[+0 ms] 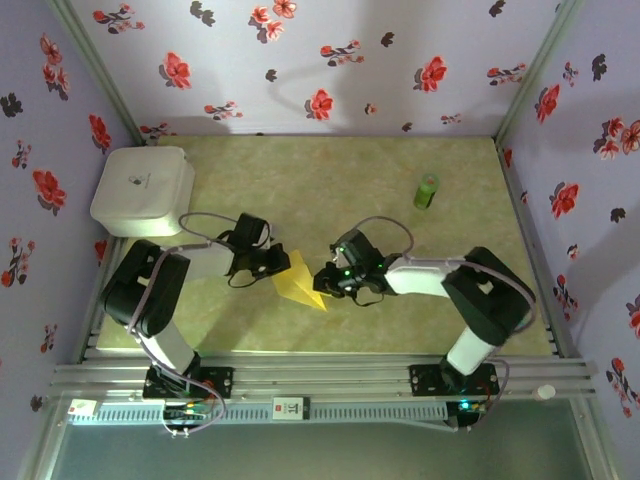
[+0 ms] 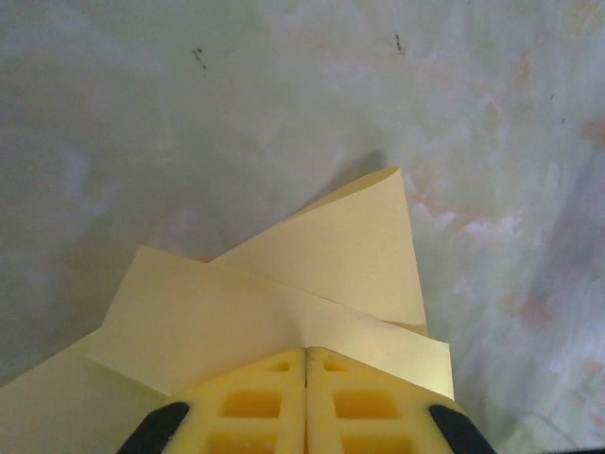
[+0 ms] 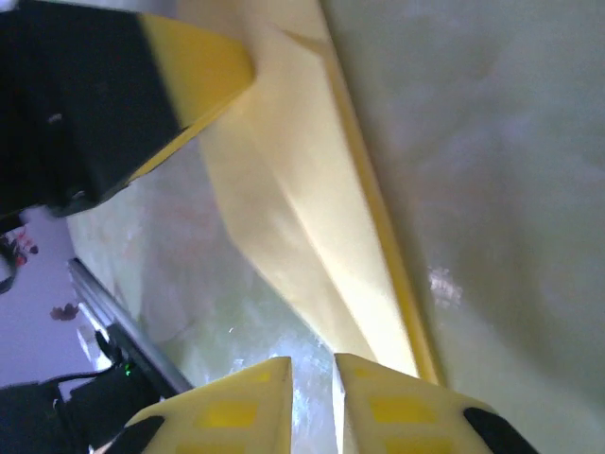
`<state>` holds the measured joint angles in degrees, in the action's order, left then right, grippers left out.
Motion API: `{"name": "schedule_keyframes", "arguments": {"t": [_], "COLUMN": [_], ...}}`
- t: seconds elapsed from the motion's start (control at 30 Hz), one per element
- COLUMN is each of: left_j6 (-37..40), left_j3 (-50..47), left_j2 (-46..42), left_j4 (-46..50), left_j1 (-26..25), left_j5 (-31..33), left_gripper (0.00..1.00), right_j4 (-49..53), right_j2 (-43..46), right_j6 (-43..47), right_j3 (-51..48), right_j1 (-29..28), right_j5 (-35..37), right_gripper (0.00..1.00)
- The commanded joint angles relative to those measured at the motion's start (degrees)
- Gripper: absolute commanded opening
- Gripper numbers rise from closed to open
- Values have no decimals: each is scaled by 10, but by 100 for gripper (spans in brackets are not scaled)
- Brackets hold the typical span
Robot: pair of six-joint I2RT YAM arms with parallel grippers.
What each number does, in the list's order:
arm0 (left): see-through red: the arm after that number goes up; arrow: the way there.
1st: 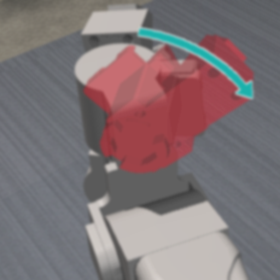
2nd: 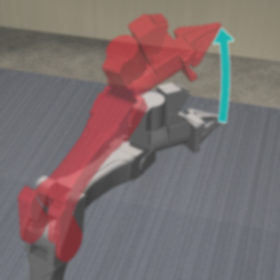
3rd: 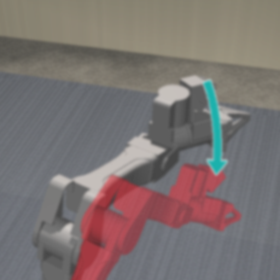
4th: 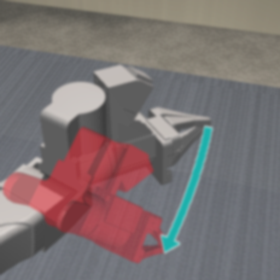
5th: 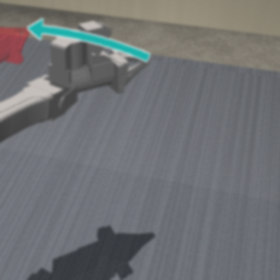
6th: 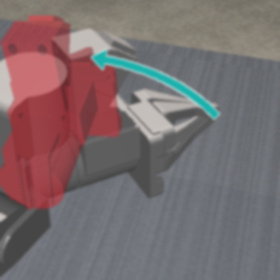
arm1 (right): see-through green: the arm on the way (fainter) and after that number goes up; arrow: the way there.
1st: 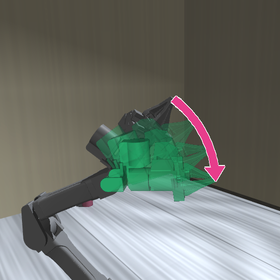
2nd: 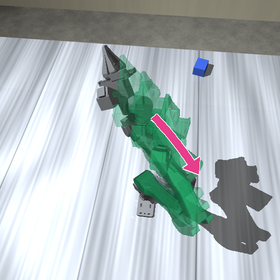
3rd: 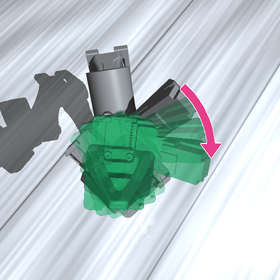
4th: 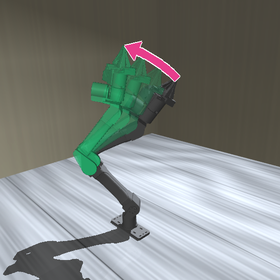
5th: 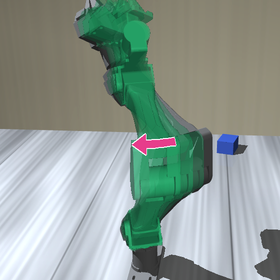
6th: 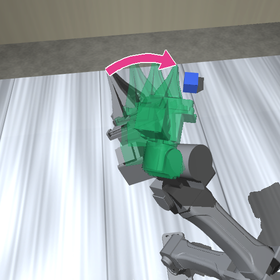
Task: Fold a paper plane with a square sheet of paper (pick it up from the middle)
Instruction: Fourth fold the wing at the center of the table, then turn over the paper at the center of the table.
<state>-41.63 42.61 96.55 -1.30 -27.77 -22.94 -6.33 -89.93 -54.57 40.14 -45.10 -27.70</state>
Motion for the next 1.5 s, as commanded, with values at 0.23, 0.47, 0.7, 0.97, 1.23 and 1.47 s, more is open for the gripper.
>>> {"name": "schedule_keyframes", "arguments": {"t": [0.23, 0.47, 0.7, 0.97, 1.23, 1.47], "left_j6": [-27, -28, -28, -30, -33, -39], "left_j3": [-42, -44, -43, -43, -43, -41], "left_j2": [7, 7, 7, 9, 11, 13], "left_j4": [-31, -32, -30, -33, -35, -41], "left_j1": [25, 27, 27, 28, 28, 28], "left_j5": [-22, -24, -24, -25, -26, -31], "left_gripper": [7, 6, 6, 6, 6, 7], "right_j4": [38, 28, 36, -1, -25, -53], "right_j2": [50, 14, 4, -5, -5, -8], "right_j6": [-81, -88, -80, -82, -84, -80], "right_j3": [-62, -55, -52, -49, -51, -58], "right_j1": [-14, -23, -23, -23, -21, -14], "right_j5": [-6, -1, -2, -13, -11, -4], "right_gripper": [31, 32, 32, 29, 29, 29]}}
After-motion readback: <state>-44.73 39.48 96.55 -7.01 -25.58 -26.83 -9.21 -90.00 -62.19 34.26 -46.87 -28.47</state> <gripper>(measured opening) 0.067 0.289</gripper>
